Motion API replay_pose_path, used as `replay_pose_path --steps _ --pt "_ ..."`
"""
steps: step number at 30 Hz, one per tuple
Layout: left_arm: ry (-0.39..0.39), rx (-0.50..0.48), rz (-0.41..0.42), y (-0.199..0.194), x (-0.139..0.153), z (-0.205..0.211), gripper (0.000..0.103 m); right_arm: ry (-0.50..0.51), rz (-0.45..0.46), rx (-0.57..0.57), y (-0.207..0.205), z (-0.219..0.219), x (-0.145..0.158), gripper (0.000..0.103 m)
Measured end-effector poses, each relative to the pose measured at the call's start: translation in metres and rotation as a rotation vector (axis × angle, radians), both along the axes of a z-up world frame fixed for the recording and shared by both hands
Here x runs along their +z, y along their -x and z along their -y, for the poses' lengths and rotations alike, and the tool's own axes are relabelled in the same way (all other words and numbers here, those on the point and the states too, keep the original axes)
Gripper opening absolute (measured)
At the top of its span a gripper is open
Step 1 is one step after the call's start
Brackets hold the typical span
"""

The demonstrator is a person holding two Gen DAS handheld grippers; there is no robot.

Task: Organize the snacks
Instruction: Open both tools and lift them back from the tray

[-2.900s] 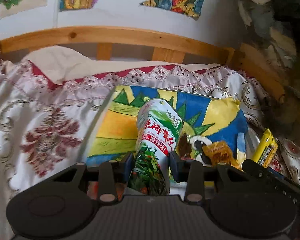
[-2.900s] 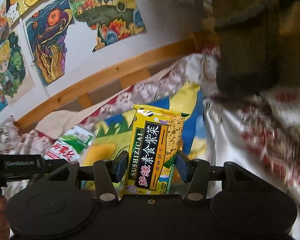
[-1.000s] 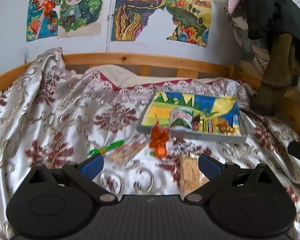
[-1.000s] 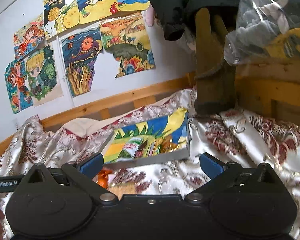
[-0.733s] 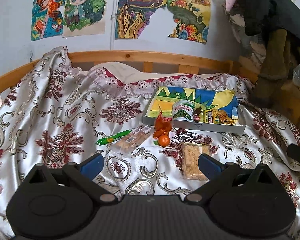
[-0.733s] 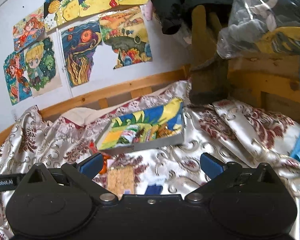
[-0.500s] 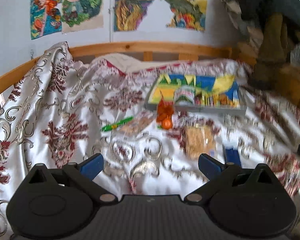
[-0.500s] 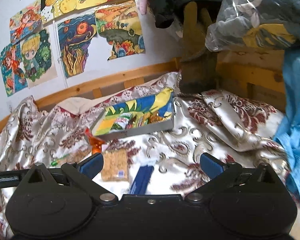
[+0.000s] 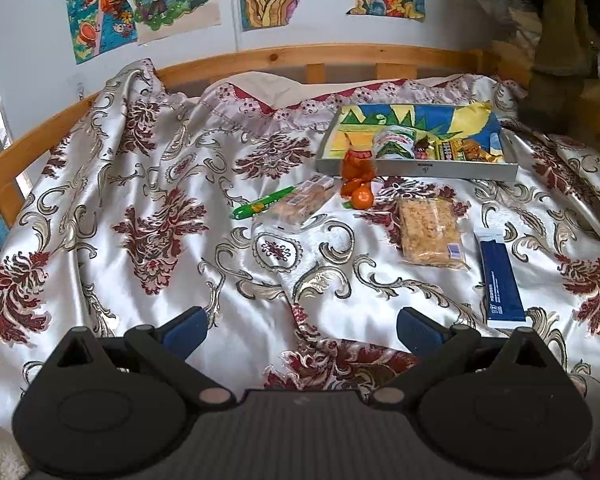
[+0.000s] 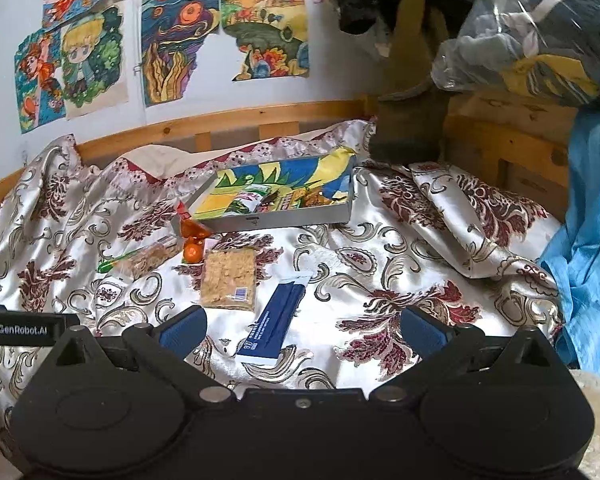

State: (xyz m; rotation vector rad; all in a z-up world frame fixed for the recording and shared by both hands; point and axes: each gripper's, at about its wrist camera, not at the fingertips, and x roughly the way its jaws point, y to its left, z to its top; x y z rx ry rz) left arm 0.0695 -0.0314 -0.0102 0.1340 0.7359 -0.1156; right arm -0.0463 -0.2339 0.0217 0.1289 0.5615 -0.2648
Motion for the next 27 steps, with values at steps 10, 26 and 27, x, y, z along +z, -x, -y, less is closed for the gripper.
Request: replay_pose_path --steps 10,26,27 --pt "0.004 -0.007 -0.004 -0.005 0.004 0.001 0.103 0.011 -0.019 0.029 -0.007 -0.005 -0.004 0.102" --pt "0.034 0.036 -0.032 -0.013 0.005 -0.005 0.103 0.039 -0.023 0.04 -0.014 -0.009 -0.007 0.102" --pt "0.04 0.035 -0.034 -0.014 0.006 -0.004 0.103 0.04 -0.025 0.039 -0.015 -0.01 -0.007 0.102"
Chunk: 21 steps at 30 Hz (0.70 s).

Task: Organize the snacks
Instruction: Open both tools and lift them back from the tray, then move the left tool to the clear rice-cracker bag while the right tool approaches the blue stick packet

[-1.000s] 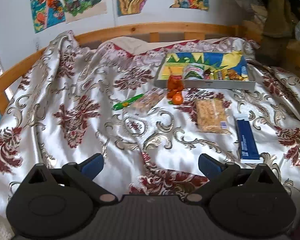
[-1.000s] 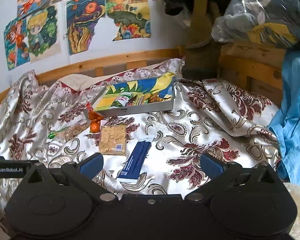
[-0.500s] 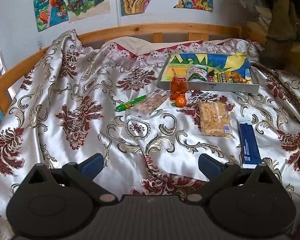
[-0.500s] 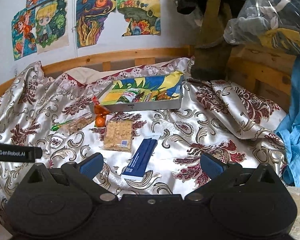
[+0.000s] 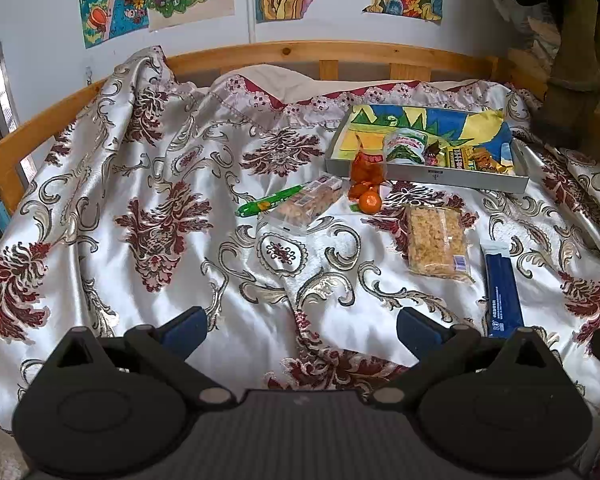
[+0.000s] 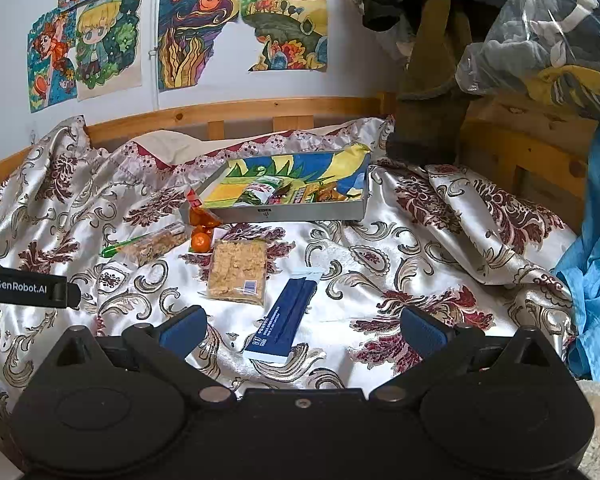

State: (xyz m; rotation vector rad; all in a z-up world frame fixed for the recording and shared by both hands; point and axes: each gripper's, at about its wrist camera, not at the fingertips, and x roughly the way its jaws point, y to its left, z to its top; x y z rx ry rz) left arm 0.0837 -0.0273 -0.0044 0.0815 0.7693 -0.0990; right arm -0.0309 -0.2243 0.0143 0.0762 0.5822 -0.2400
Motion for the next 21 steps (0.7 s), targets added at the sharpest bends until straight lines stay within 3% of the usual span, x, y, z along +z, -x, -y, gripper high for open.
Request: replay_pose_path --steps 13,21 --pt "0.096 0.01 -0.052 -0.028 0.005 -0.001 0.103 -0.078 0.004 -0.063 -0.02 0.019 0.002 0.102" --pt "0.094 -0.065 -0.007 -0.067 0.005 0.019 0.103 -0.1 0.001 -0.078 -0.047 0.03 0.001 0.102"
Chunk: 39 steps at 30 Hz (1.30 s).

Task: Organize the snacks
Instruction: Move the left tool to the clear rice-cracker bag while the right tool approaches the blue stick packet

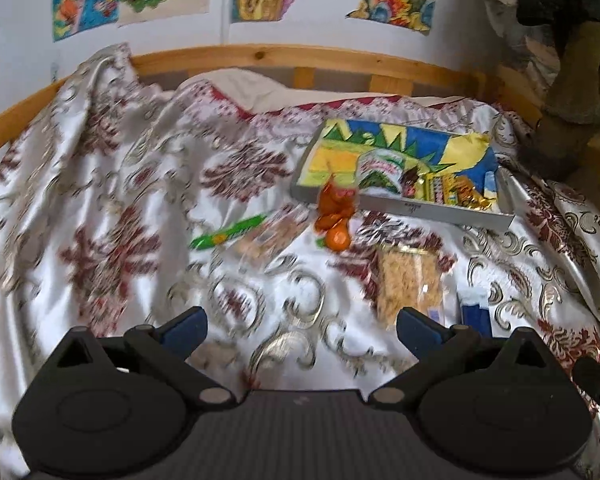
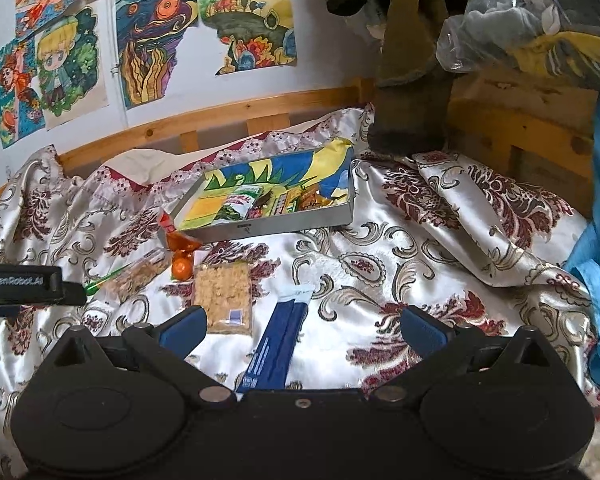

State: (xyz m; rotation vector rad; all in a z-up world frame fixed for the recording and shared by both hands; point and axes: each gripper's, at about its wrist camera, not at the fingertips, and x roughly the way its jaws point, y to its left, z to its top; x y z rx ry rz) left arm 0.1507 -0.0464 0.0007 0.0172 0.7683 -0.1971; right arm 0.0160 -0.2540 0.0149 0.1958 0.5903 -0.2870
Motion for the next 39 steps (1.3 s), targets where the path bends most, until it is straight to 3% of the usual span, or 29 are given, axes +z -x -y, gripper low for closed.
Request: replay_pose_path --steps 5,9,17,22,31,39 --pt "0.014 -0.065 0.024 -0.03 -0.01 0.016 0.103 -0.037 0.014 0.065 -0.017 0.003 -0.001 0.102" --pt "0.023 -0.138 0.064 -0.049 -0.024 0.03 0.103 -0.015 0.004 0.045 -0.029 0.003 -0.004 0.102" --pt "0.021 -0.293 0.035 -0.079 -0.05 0.069 0.103 0.017 -0.046 0.019 -0.047 -0.003 -0.023 0.102" --pt "-0.021 -0.374 0.026 -0.087 -0.064 0.089 0.103 0.051 -0.134 0.007 -0.065 -0.01 -0.041 0.1" --pt "-0.001 -0.433 -0.057 -0.109 -0.084 0.107 0.103 0.039 -0.251 -0.003 -0.088 -0.013 -0.074 0.09" --pt "-0.177 -0.41 -0.068 -0.116 -0.099 0.131 0.102 0.048 -0.282 -0.012 -0.096 -0.013 -0.087 0.086"
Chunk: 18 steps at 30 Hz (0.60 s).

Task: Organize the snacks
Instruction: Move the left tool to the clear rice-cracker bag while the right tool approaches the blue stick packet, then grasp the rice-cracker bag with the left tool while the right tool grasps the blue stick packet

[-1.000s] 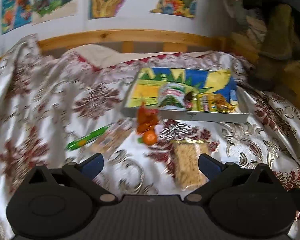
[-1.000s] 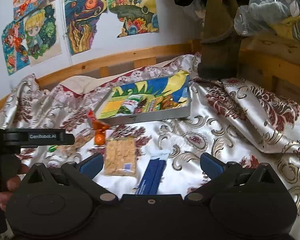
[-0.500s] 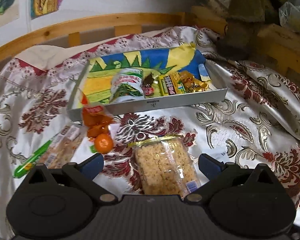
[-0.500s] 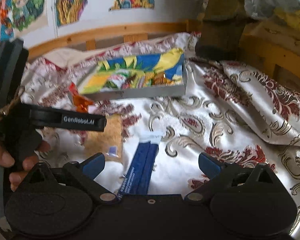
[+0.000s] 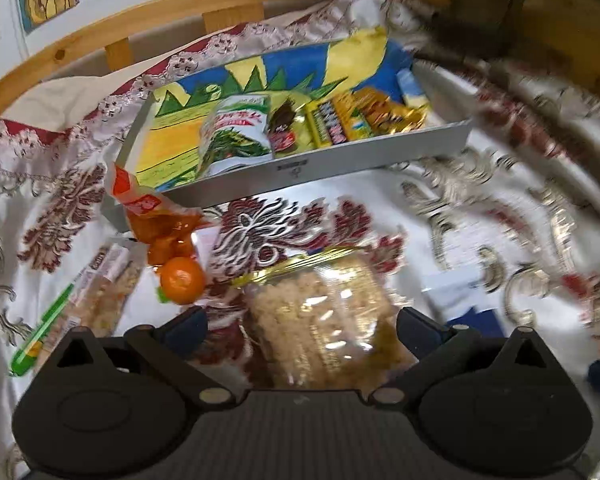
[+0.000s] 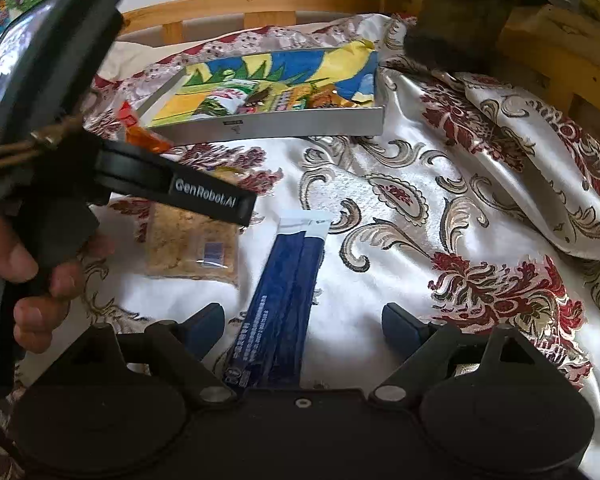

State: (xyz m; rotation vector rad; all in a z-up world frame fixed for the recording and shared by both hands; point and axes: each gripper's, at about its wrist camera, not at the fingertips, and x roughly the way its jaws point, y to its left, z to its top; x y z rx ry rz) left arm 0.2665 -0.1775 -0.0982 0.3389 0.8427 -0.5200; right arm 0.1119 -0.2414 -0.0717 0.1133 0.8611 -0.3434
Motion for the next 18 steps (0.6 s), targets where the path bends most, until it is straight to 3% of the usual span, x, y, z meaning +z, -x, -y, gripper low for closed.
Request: replay_pose_path --steps 11,16,18 --pt "0.083 0.04 -0.118 -0.011 -0.006 -0.009 0.1 -0.006 -0.018 0.032 -0.01 -0.005 -0.013 0.084" --pt "0.105 0.037 -0.145 -0.011 -0.008 -0.01 0.093 -0.004 -0.029 0.015 -0.012 -0.005 -0.014 0.074" --pt "0.114 0.023 -0.149 -0.01 -0.006 -0.01 0.085 -0.008 -0.026 0.012 -0.011 -0.004 -0.013 0.065"
